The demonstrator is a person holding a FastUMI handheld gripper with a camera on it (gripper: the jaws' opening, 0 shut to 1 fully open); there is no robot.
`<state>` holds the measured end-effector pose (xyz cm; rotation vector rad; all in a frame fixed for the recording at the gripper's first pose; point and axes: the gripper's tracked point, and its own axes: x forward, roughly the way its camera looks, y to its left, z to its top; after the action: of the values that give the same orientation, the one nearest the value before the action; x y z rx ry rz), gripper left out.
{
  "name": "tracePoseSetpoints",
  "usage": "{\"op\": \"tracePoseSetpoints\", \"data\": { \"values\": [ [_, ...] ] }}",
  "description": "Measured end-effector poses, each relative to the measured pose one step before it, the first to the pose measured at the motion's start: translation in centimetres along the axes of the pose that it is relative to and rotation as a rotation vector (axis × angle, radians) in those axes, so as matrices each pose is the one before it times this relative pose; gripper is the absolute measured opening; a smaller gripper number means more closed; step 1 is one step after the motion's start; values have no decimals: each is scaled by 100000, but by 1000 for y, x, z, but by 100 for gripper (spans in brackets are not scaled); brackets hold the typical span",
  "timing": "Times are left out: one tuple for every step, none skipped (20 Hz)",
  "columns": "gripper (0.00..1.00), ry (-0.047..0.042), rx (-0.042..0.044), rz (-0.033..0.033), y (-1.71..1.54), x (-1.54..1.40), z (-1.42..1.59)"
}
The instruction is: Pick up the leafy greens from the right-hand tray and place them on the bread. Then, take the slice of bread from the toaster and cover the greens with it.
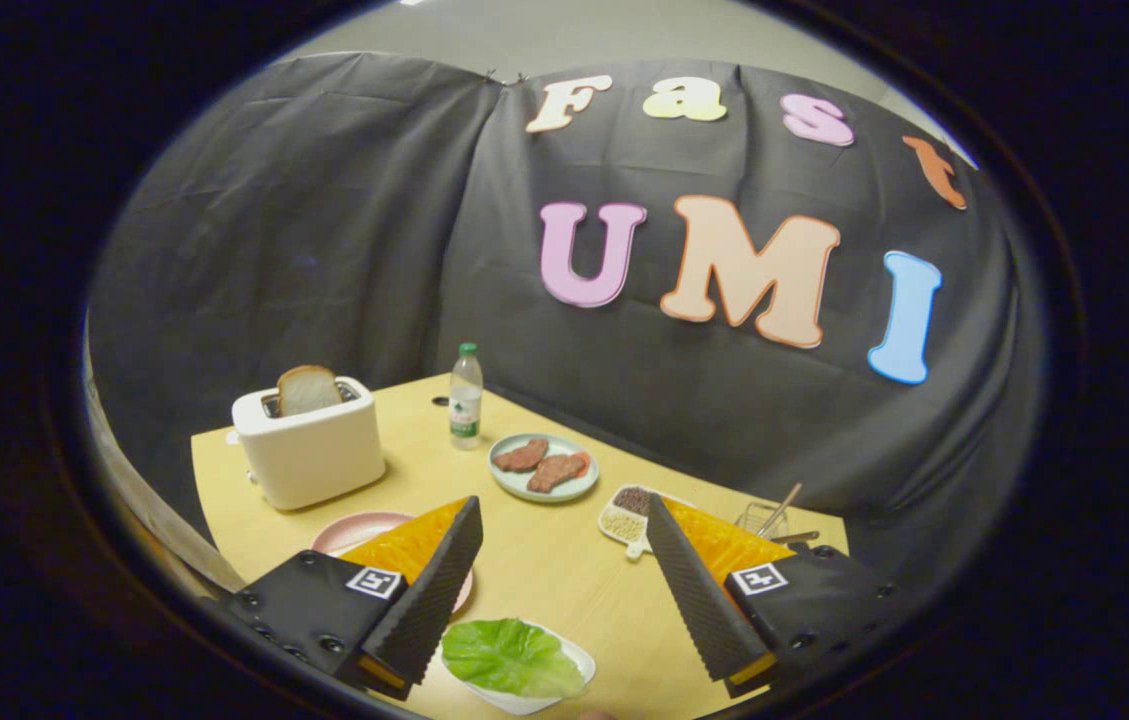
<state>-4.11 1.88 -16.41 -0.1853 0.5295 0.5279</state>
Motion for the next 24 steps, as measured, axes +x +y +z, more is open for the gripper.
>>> {"op": "tracePoseSetpoints", "data": {
  "values": [
    [100,3224,559,1730,298,235,-1062],
    [100,2700,452,1736,373,325,-930],
    [100,2151,-77,1267,198,191,-707],
    [100,2178,-508,1162,163,252,-831],
    [100,2149,-678,1081,117,245,-630],
    [100,2158,-749,964,172,307,-794],
    [100,2125,-665,973,162,235,-754],
    [100,1926,-442,902,92,349,-737],
    [100,2391,-242,1022,145,428,-736],
    [100,1902,-450,1072,325,296,-1058],
    [100,2166,-585,1193,195,359,-717],
    [100,2433,-927,1231,297,300,-802],
    [100,2229,-1041,624,144,399,-640],
    [100,2129,-992,884,43,433,-647],
    [100,1976,-481,810,8,369,-590],
    [100,1978,-183,933,217,466,-855],
    [100,2121,52,1047,131,414,-533],
    [100,1973,153,846,242,429,-692],
    [100,2220,198,841,132,359,-607],
    [100,2010,-44,642,44,449,-662],
    [100,1962,-298,951,188,242,-549],
    [100,2406,-467,614,168,437,-742],
    [100,2420,-412,737,138,427,-711],
    [100,2331,-510,277,43,527,-732]
  ]
}}
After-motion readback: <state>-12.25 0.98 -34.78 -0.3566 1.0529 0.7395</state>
